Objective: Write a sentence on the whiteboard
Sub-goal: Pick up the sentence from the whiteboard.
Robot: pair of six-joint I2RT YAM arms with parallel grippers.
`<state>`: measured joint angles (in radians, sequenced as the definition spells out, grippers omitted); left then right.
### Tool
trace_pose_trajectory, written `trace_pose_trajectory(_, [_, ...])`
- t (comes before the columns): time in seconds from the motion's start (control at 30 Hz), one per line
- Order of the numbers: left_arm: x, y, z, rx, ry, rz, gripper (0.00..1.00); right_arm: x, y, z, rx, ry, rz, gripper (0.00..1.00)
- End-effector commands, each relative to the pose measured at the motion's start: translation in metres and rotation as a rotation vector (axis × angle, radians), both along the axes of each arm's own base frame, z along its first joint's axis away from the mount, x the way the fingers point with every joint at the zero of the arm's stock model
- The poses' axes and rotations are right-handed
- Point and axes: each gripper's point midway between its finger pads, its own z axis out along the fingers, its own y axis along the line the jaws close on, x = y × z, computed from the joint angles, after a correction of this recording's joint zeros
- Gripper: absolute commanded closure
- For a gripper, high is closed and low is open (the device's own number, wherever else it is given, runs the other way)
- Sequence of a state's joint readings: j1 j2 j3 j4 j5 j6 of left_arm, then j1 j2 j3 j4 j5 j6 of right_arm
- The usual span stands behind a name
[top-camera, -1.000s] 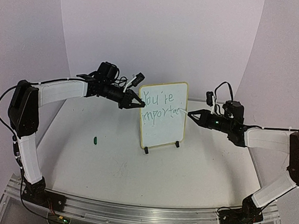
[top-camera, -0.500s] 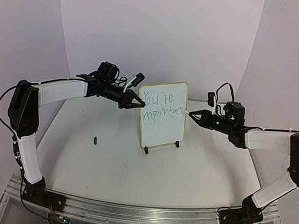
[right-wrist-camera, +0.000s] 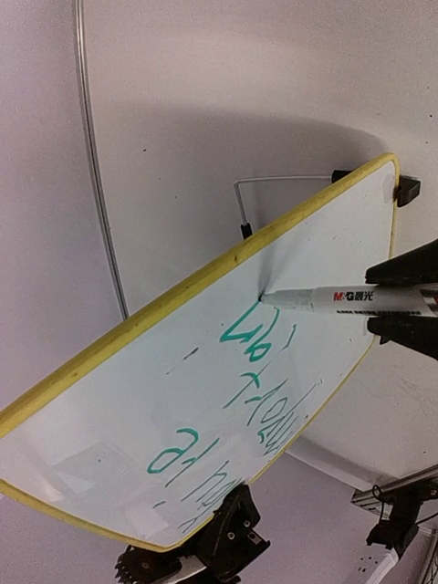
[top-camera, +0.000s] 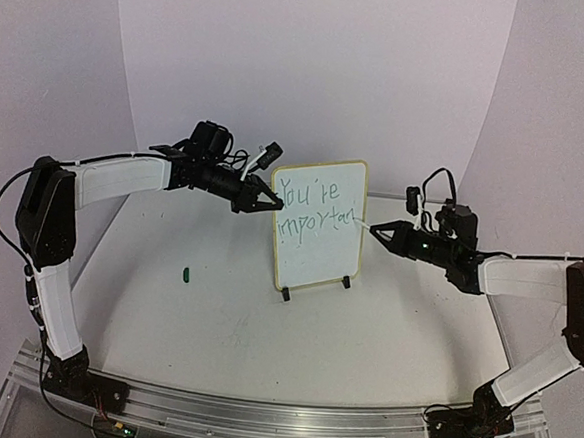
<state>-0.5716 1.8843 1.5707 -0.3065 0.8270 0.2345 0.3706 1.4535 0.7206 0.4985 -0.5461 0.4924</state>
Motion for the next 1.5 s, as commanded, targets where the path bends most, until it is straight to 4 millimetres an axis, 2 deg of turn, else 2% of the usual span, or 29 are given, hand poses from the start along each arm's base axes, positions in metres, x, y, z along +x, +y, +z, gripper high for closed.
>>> trace_pose_trajectory(0.0, [-0.019, -0.004, -0.023, 0.061, 0.085, -0.044, 1.0, -0.002, -0.003, 0.034, 0.041, -0.082, -0.007, 1.0])
trace_pose_trajectory(0.43, [-0.02, -0.004, -0.023, 0.063, 0.085, -0.044, 1.0, 0.01, 0.003, 0.027, 0.025, -0.072, 0.002, 1.0])
trace_pose_trajectory(1.0, [-0.019, -0.004, -0.025, 0.064, 0.087, -0.044, 1.0, 0.017, -0.018, 0.027, 0.004, -0.082, -0.134, 1.0])
trace_pose_trajectory(1.23, [-0.02, -0.004, -0.023, 0.063, 0.083, -0.044, 1.0, 0.008, -0.011, 0.035, 0.022, -0.093, -0.075, 1.0])
trace_pose_trajectory(1.47, [-0.02, -0.004, -0.022, 0.062, 0.081, -0.044, 1.0, -0.004, -0.003, 0.061, 0.065, -0.145, -0.007, 1.0])
